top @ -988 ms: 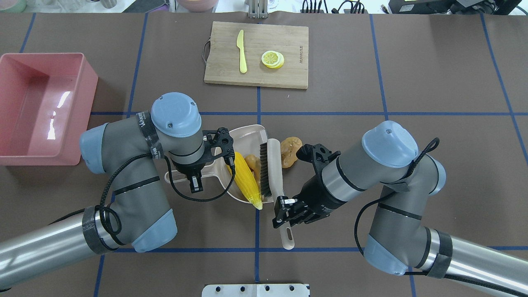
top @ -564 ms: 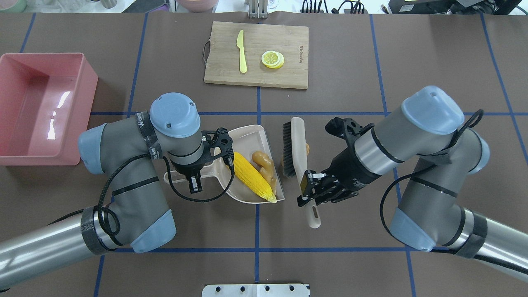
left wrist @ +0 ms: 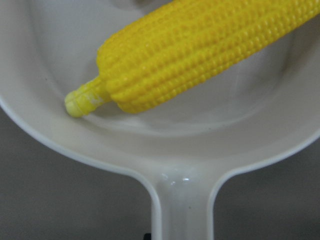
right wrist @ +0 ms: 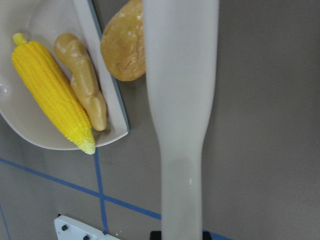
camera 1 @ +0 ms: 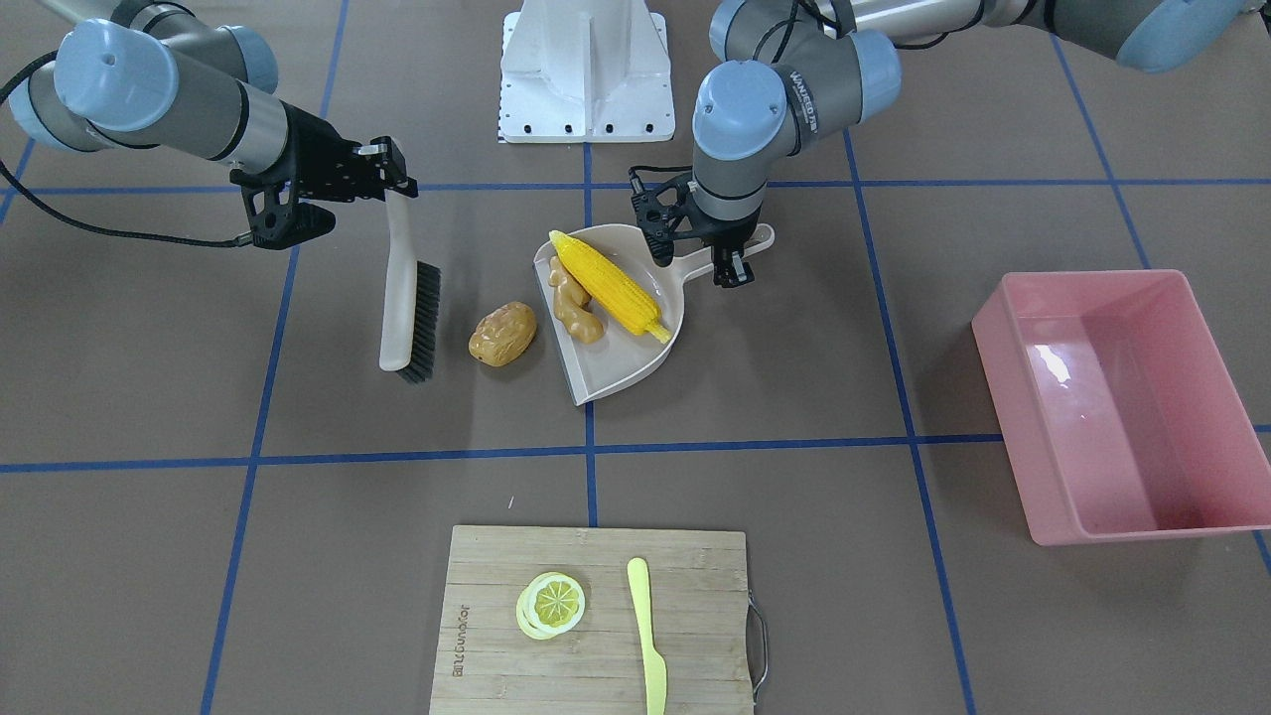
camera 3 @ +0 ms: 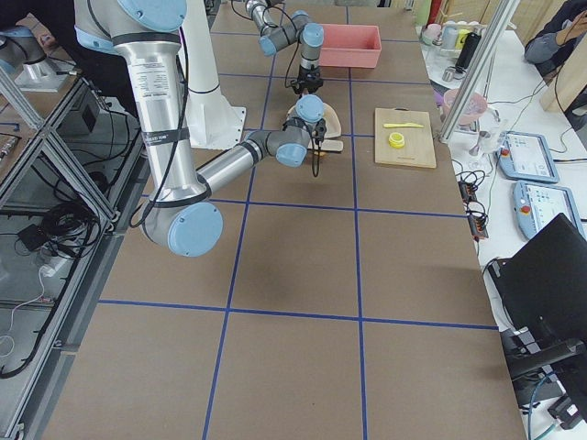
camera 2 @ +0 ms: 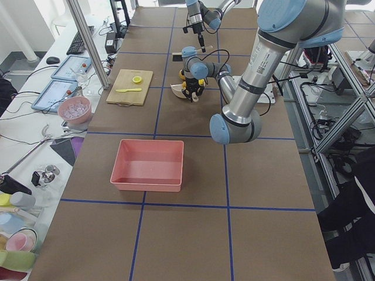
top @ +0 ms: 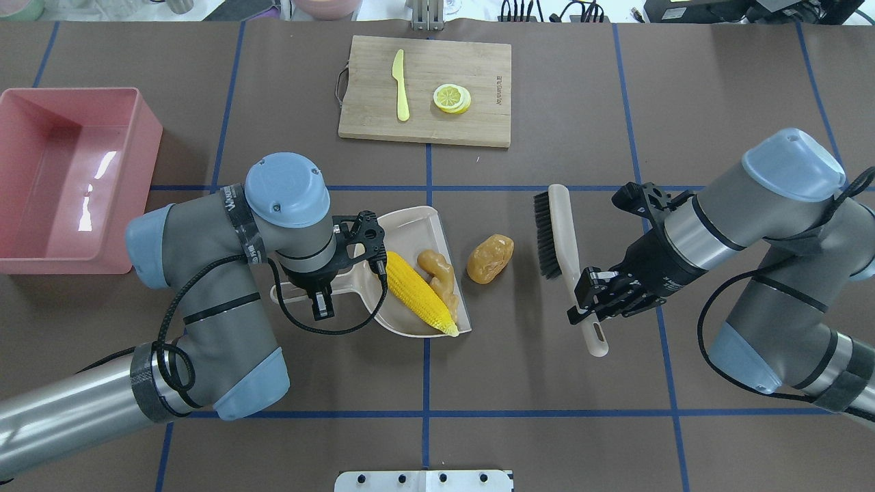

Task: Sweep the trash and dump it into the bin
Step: 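Sweep the potato into the dustpan with the right gripper's brush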

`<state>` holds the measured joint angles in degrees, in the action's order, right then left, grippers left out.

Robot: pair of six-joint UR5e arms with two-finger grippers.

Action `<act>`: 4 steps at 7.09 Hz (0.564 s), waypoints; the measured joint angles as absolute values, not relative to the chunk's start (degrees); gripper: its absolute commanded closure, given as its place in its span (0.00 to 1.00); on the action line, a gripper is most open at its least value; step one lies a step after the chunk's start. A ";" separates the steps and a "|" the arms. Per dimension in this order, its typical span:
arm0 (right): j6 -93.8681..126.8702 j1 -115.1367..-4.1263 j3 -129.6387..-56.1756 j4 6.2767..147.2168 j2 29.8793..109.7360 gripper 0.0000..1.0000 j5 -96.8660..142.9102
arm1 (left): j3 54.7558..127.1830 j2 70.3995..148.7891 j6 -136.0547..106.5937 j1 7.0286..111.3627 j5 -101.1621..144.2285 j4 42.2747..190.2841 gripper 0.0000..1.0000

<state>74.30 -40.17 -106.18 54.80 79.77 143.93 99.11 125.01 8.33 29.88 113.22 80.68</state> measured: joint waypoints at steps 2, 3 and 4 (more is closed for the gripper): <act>76.90 -37.40 -104.60 54.76 79.97 1.00 142.65 | 99.26 124.91 8.33 29.88 113.22 80.68 1.00; 79.49 -34.74 -104.30 54.74 79.46 1.00 140.39 | 99.25 124.87 8.32 29.88 113.21 80.68 1.00; 81.16 -32.71 -104.17 54.81 78.43 1.00 138.44 | 99.24 124.78 8.29 29.88 113.21 80.68 1.00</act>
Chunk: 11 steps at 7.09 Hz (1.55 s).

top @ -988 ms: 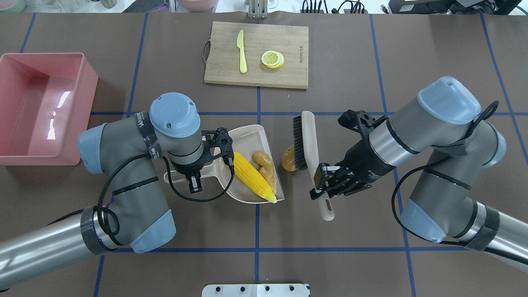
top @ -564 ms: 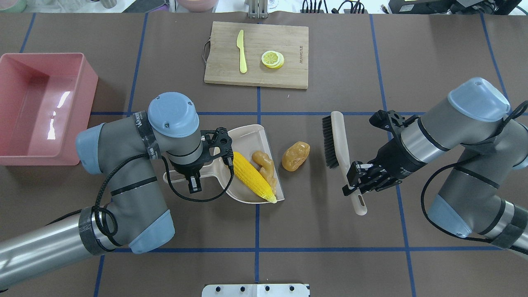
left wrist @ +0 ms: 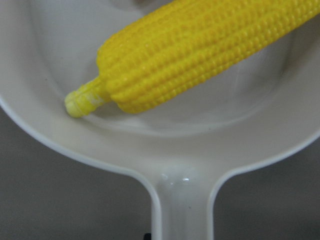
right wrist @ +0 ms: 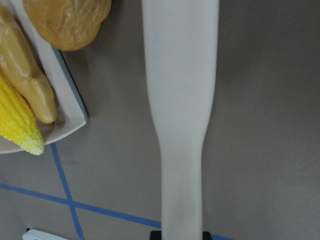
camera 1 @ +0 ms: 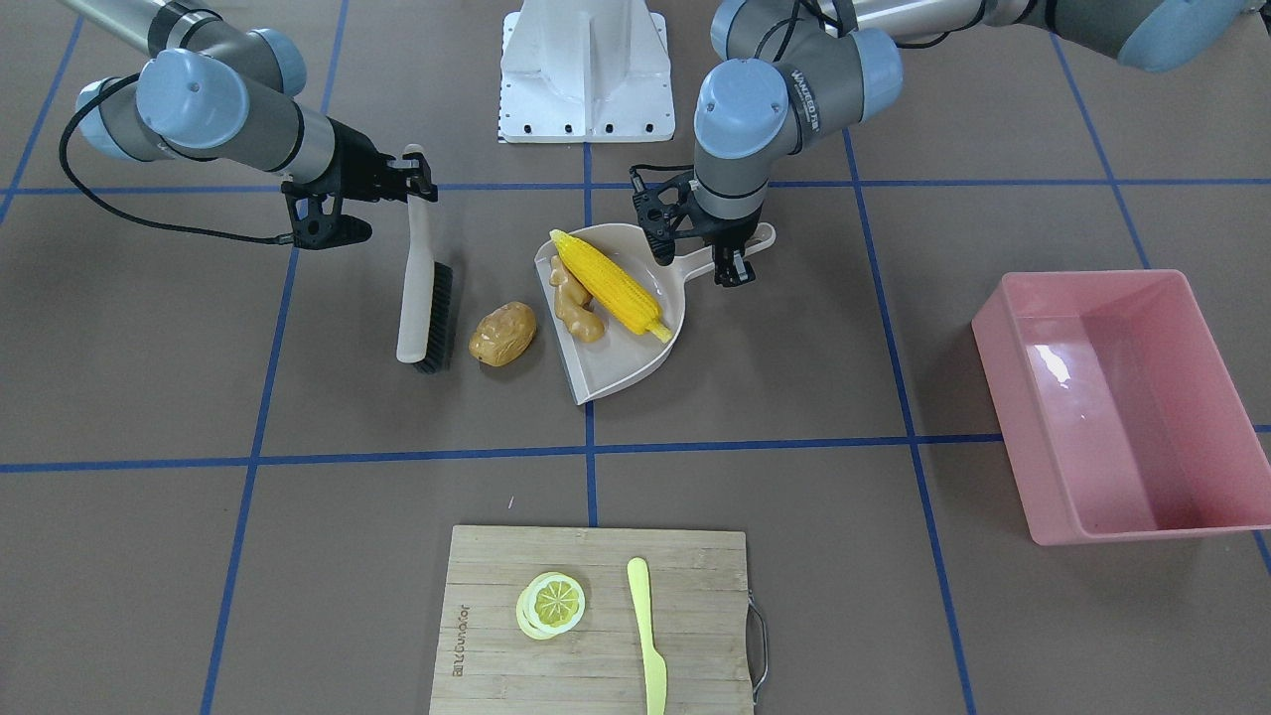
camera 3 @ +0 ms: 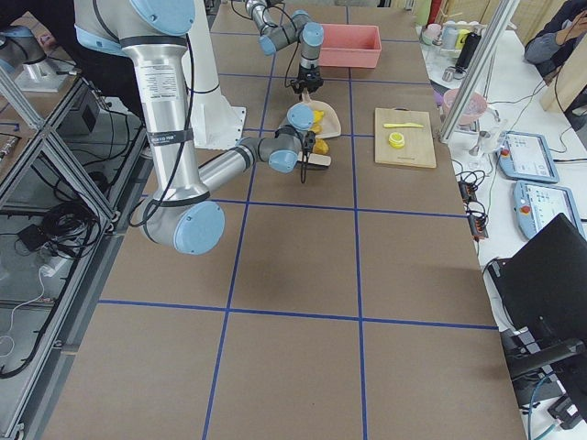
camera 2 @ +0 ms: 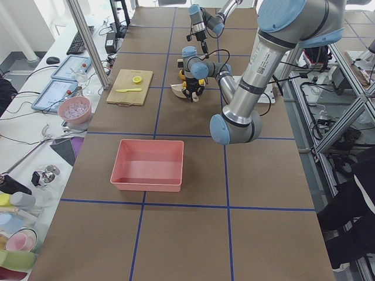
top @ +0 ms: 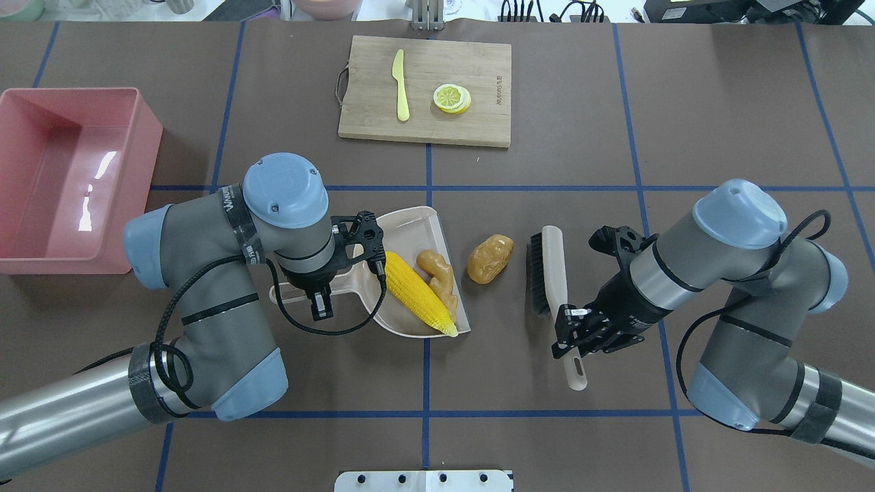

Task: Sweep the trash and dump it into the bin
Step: 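Sweep the potato into the dustpan with the right gripper's brush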

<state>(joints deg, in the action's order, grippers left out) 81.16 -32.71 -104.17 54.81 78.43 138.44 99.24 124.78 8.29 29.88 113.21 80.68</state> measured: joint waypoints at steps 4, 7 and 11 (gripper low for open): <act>82.75 -30.16 -99.26 55.39 69.80 1.00 137.13 | 99.53 124.39 8.34 29.88 113.16 80.77 1.00; 82.79 -28.90 -95.69 55.51 64.76 1.00 136.05 | 99.59 124.38 8.35 29.88 113.06 80.58 1.00; 82.72 -26.17 -95.33 59.77 60.53 1.00 132.73 | 99.50 124.45 8.35 29.88 113.04 80.45 1.00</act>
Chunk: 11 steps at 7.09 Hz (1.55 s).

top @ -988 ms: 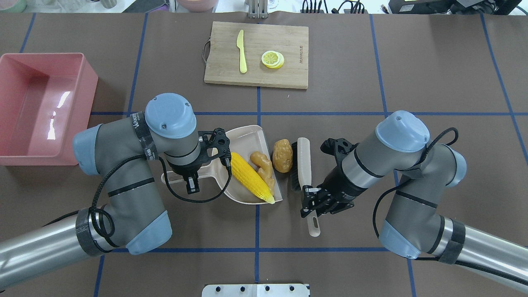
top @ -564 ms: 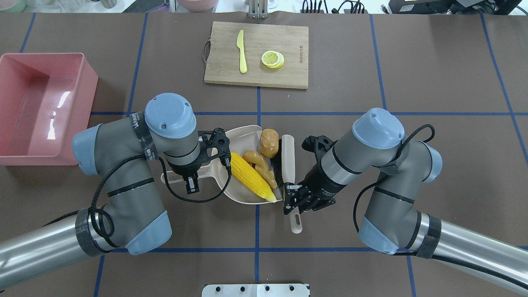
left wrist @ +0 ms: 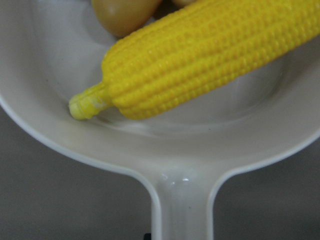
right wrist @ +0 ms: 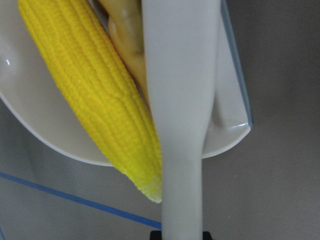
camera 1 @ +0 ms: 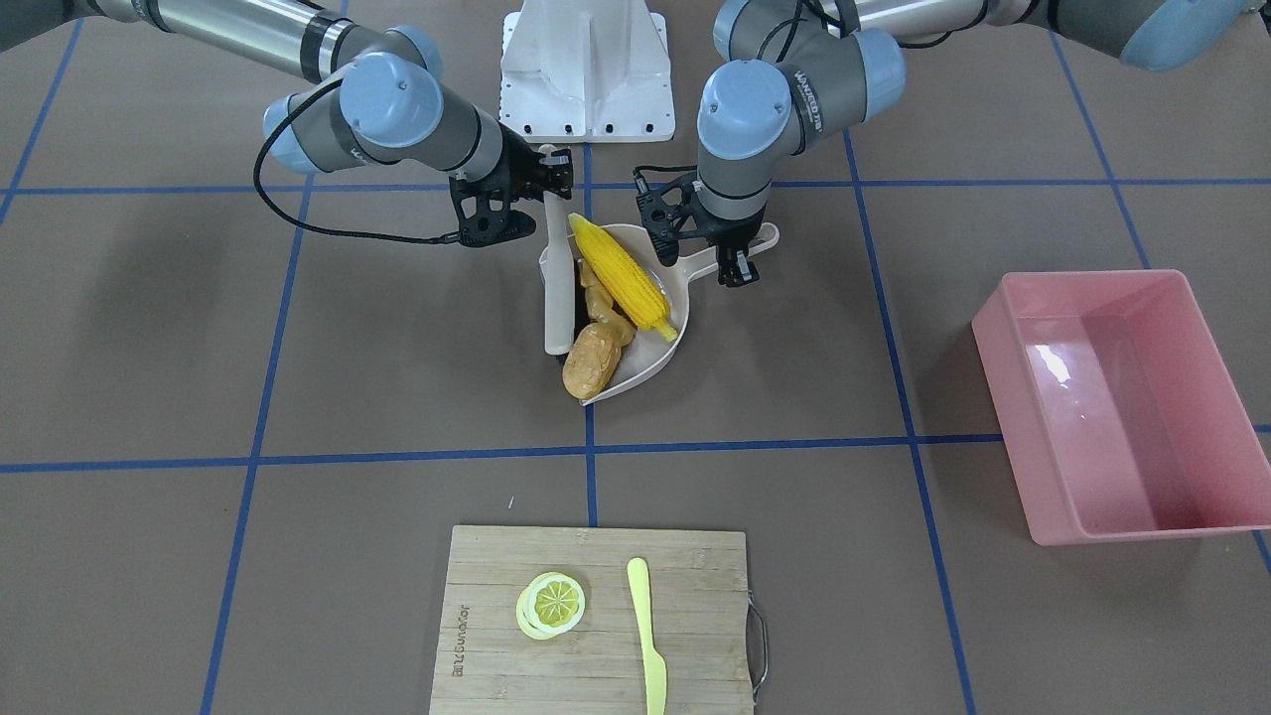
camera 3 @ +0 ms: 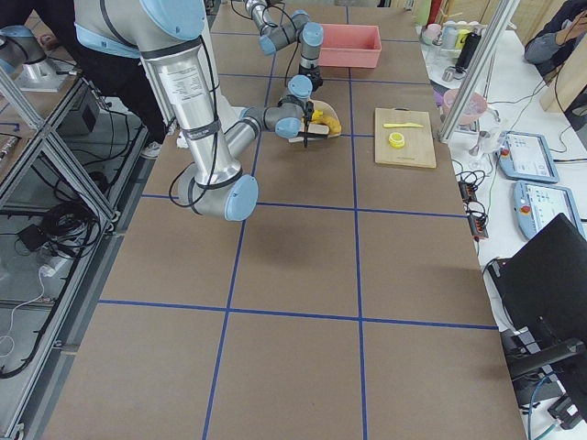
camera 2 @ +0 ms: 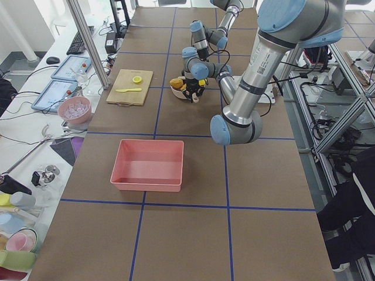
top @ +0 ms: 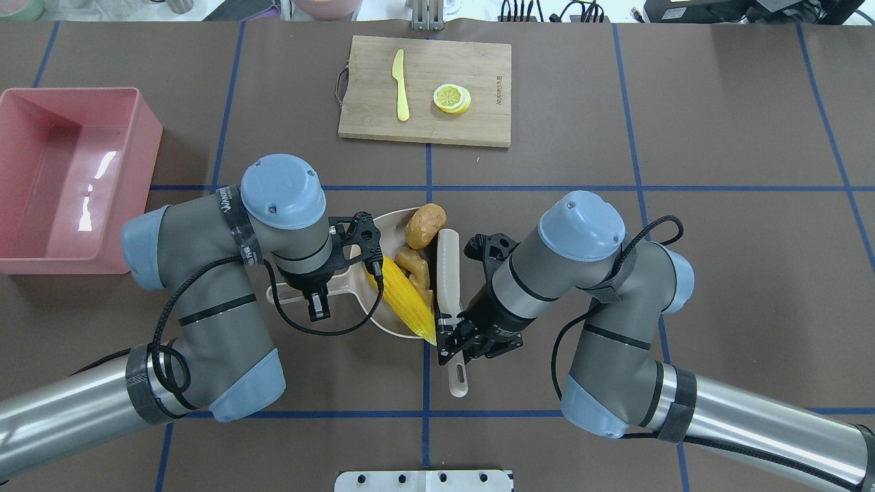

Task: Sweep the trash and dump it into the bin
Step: 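Sweep the potato into the dustpan with the right gripper's brush, then lift the loaded dustpan toward the pink bin while the right gripper withdraws the brush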

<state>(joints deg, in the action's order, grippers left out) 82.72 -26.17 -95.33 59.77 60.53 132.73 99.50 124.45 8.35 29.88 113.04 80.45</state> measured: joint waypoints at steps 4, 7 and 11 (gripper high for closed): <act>82.41 -26.35 -96.51 60.40 60.94 1.00 132.22 | 99.60 124.45 8.27 30.20 113.25 82.52 1.00; 82.04 -28.93 -100.24 60.48 64.97 1.00 133.40 | 99.91 124.38 8.18 30.48 113.23 84.16 1.00; 81.92 -34.42 -102.84 60.57 66.91 1.00 136.97 | 100.53 124.34 7.66 31.52 113.13 88.57 1.00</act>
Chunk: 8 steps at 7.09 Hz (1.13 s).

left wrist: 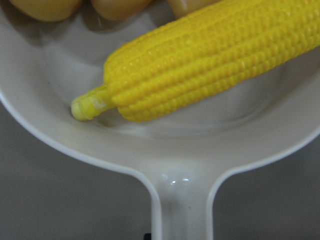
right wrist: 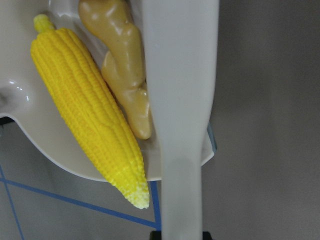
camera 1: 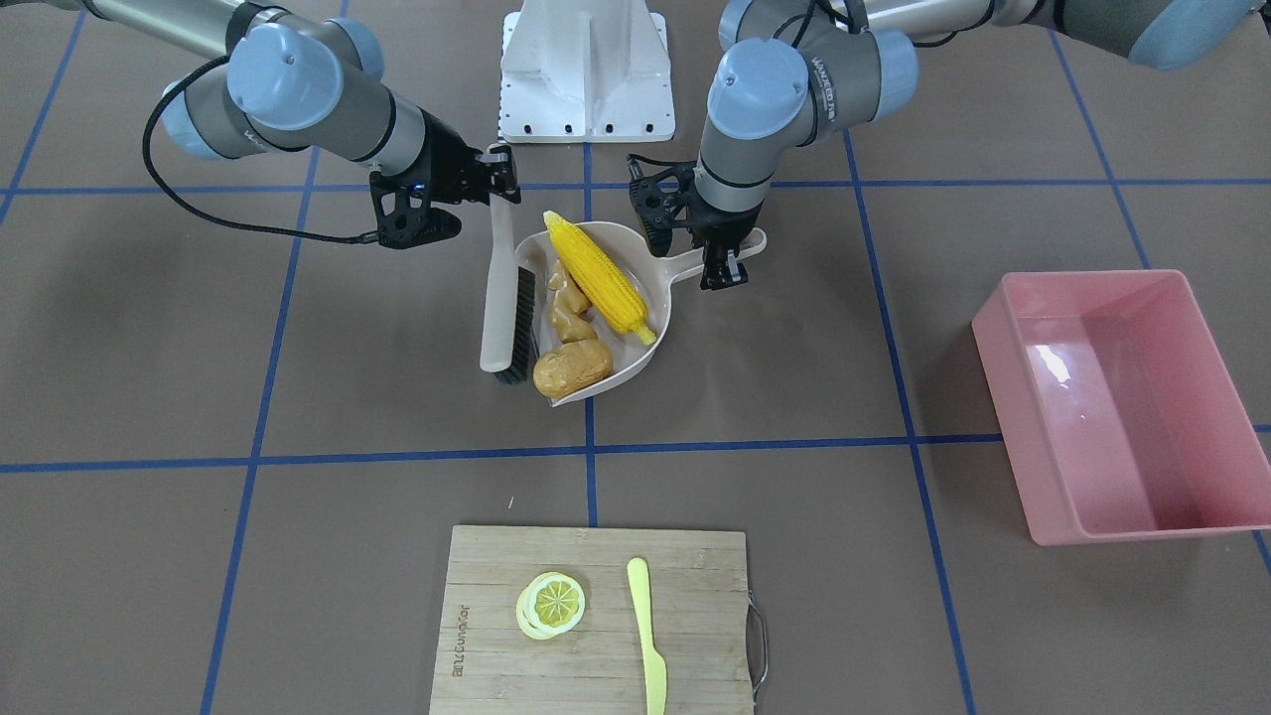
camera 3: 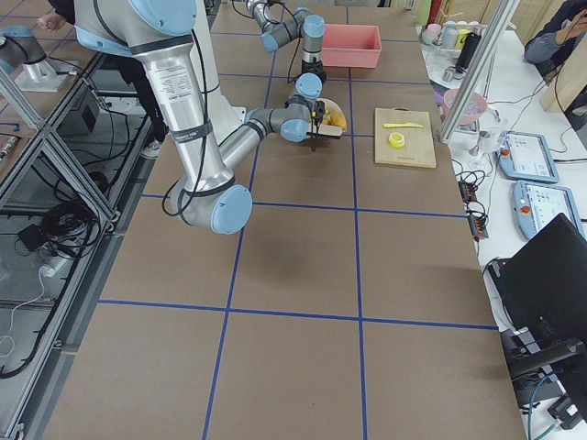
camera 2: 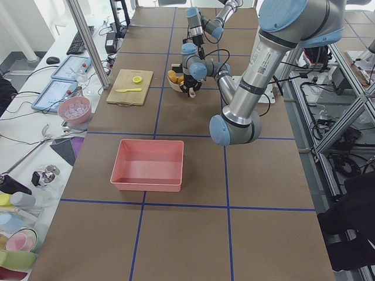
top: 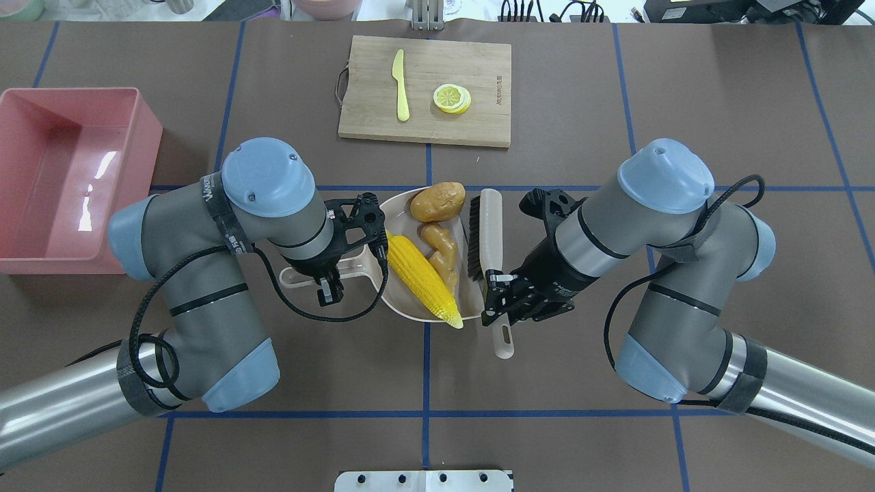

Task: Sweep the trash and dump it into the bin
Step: 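Lift the loaded dustpan toward the pink bin while the right gripper withdraws the brush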

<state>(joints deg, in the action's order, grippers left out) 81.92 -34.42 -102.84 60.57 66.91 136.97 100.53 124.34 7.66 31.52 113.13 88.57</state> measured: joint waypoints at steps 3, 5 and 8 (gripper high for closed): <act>77.04 -42.98 -104.53 60.70 71.52 1.00 140.69 | 100.97 123.40 6.22 32.57 113.12 95.86 1.00; 68.05 -49.27 -104.64 60.73 76.62 1.00 142.29 | 102.39 121.86 2.84 33.86 113.11 100.65 1.00; 49.51 -55.48 -105.05 66.13 84.63 1.00 142.36 | 109.58 115.14 -4.52 41.58 114.57 103.26 1.00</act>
<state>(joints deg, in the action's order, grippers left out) 49.51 -55.48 -105.05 66.13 84.63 142.36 109.58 115.14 -4.52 41.58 114.57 103.26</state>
